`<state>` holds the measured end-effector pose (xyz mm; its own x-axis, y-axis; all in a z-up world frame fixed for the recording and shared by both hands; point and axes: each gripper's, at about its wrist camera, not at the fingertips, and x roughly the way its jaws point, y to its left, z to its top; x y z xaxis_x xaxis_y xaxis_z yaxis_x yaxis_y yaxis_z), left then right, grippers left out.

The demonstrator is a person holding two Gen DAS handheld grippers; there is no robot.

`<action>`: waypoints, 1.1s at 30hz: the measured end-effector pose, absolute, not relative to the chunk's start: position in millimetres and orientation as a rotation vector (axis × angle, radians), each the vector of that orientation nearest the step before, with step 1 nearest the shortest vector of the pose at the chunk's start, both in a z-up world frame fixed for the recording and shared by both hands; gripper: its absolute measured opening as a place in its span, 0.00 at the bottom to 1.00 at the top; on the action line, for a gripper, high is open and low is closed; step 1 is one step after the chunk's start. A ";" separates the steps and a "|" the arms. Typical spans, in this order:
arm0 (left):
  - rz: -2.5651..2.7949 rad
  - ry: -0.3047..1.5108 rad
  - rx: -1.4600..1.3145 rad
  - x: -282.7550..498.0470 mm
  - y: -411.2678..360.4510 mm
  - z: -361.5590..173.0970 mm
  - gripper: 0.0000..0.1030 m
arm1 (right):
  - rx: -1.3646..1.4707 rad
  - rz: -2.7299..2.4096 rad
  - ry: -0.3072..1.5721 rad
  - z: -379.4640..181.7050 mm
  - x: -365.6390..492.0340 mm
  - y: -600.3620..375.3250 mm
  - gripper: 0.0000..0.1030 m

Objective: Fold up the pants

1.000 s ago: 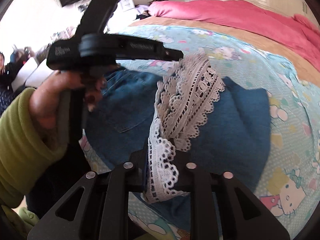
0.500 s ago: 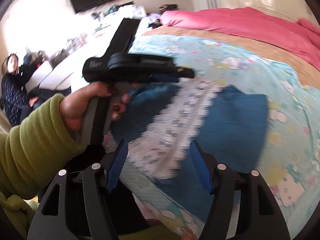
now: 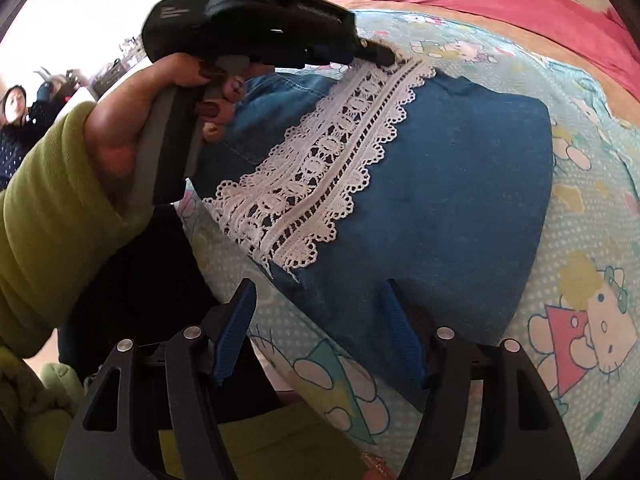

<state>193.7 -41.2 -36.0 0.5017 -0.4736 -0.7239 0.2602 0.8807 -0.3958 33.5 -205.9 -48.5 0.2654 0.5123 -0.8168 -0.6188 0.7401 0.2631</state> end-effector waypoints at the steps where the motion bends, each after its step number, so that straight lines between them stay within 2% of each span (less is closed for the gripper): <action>1: -0.431 0.962 -0.231 195.4 -41.6 -40.0 0.15 | -0.094 0.780 1.057 -45.4 34.8 -207.5 0.62; 4: -0.413 0.950 -0.235 192.0 -35.9 -41.0 0.25 | -0.043 0.813 1.010 -29.8 35.6 -218.1 0.61; 12: -0.379 0.875 -0.181 147.0 -23.1 -5.3 0.26 | 0.024 0.629 0.893 -2.7 78.2 -260.0 0.61; 21: -0.410 0.952 -0.223 76.5 -30.5 -13.7 0.33 | 0.015 0.499 0.870 -3.8 136.0 -276.7 0.61; 25: -0.402 0.990 -0.190 50.5 -35.7 -24.2 0.47 | -0.018 0.480 0.876 -4.6 159.7 -275.1 0.61; 28: -0.401 1.013 -0.210 45.8 -38.8 -31.0 0.50 | -0.050 0.461 0.892 -11.2 173.6 -267.8 0.62; 30: -0.388 1.027 -0.192 46.5 -45.8 -37.6 0.49 | -0.087 0.435 0.883 -13.2 178.4 -258.2 0.70; 31: -0.386 1.024 -0.175 45.9 -50.2 -39.3 0.37 | -0.091 0.448 0.871 -12.4 178.2 -253.4 0.70; 32: -0.385 1.020 -0.147 44.5 -55.4 -41.1 0.15 | -0.086 0.466 0.867 -10.9 177.0 -250.6 0.70; 33: -0.382 1.017 -0.110 43.0 -59.4 -42.3 0.10 | -0.079 0.508 0.864 -9.6 174.9 -245.0 0.70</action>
